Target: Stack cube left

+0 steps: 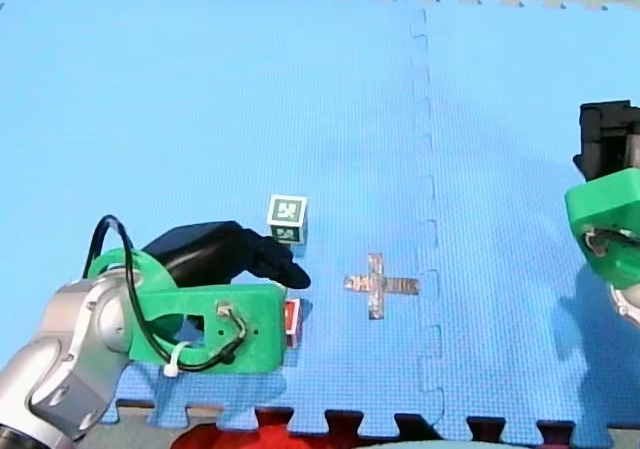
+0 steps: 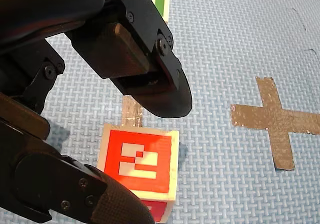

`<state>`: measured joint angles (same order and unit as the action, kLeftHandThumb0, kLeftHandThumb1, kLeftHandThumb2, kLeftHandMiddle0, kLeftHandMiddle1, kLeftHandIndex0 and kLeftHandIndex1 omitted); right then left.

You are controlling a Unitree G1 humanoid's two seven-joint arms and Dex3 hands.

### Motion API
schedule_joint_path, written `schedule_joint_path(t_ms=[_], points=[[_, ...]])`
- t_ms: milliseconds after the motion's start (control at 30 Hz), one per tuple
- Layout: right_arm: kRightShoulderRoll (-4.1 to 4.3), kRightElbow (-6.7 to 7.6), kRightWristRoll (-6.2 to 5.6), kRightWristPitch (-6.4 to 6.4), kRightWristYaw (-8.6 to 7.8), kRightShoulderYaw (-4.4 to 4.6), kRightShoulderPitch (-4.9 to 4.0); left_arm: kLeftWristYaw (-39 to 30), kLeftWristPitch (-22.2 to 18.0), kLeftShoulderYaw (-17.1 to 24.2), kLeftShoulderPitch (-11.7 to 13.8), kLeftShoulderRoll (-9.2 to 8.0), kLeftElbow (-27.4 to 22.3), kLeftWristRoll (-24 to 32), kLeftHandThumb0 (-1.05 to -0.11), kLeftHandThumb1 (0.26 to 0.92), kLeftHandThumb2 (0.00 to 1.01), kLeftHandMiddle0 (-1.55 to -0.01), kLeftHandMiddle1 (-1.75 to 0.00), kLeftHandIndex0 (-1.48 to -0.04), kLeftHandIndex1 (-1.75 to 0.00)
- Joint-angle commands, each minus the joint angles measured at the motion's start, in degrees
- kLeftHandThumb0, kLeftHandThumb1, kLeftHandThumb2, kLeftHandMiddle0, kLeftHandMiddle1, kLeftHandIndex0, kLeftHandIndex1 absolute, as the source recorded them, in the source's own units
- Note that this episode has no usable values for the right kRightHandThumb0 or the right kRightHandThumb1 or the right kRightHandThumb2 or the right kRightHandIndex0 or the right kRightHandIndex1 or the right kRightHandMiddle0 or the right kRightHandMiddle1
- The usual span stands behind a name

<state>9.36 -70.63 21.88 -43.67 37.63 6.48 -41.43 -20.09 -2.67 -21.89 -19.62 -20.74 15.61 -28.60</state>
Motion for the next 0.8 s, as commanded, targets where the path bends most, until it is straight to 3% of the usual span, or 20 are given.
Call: schedule_joint_path(t_ms=[0, 167, 433, 767], points=[[0.42, 0.20, -0.07, -0.32, 0.30, -0.09, 0.07, -0.2, 0.2, -0.2, 0.1, -0.34, -0.4, -0.3, -0.550, 0.711, 0.00, -0.94, -1.75, -0.87, -0.04], [0.58, 0.30, -0.13, -0.53, 0.36, -0.13, 0.12, -0.6, 1.1, -0.9, -0.1, -0.29, -0.2, -1.1, -0.559, 0.713, 0.00, -0.95, -1.75, -0.86, -0.02], [0.83, 0.37, 0.00, -0.91, 0.46, -0.05, 0.29, 3.1, -2.5, -1.8, -2.1, 1.04, 9.0, -1.6, -0.562, 0.713, 0.00, -0.95, -1.75, -0.84, -0.01], [0.89, 0.28, -0.16, -0.89, 0.24, -0.13, 0.10, 4.3, -3.2, -1.5, -2.8, 1.46, 10.5, -1.4, -0.565, 0.710, 0.00, -0.95, -1.75, -0.87, -0.02]])
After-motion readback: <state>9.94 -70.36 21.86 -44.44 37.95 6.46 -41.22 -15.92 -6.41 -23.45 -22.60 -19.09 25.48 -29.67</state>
